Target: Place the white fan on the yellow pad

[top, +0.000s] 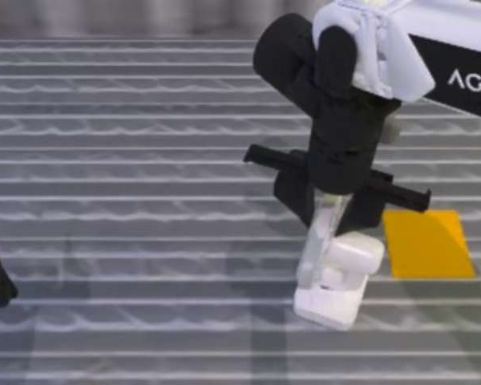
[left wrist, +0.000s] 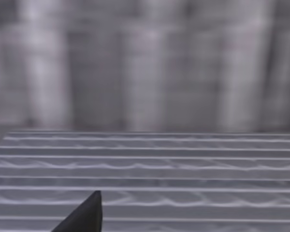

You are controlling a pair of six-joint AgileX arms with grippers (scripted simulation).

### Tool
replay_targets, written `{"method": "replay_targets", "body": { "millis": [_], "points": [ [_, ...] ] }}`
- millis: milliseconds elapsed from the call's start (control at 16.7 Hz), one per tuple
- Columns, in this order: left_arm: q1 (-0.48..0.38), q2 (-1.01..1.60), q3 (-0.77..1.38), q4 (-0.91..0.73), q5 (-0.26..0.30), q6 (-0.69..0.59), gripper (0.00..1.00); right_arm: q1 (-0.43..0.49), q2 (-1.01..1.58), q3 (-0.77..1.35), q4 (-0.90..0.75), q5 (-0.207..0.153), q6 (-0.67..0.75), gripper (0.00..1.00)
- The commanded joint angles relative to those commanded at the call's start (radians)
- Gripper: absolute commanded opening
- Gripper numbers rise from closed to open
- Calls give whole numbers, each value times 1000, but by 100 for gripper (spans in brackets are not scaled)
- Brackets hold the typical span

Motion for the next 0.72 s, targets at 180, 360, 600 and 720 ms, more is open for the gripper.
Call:
{"method": "replay_targets", "body": {
  "millis": [180, 360, 600, 720],
  "points": [
    [0, 0, 0, 0, 0, 0, 100, -2, -7, 2, -3, 0, 1, 0],
    [0, 0, 0, 0, 0, 0, 100, 1, -4, 77, -76, 0, 3, 0],
    [0, 0, 0, 0, 0, 0, 100, 5, -5, 196, -194, 0, 0, 0],
    [0, 0, 0, 0, 0, 0, 100, 5, -6, 200, -198, 0, -1, 0]
  ]
}}
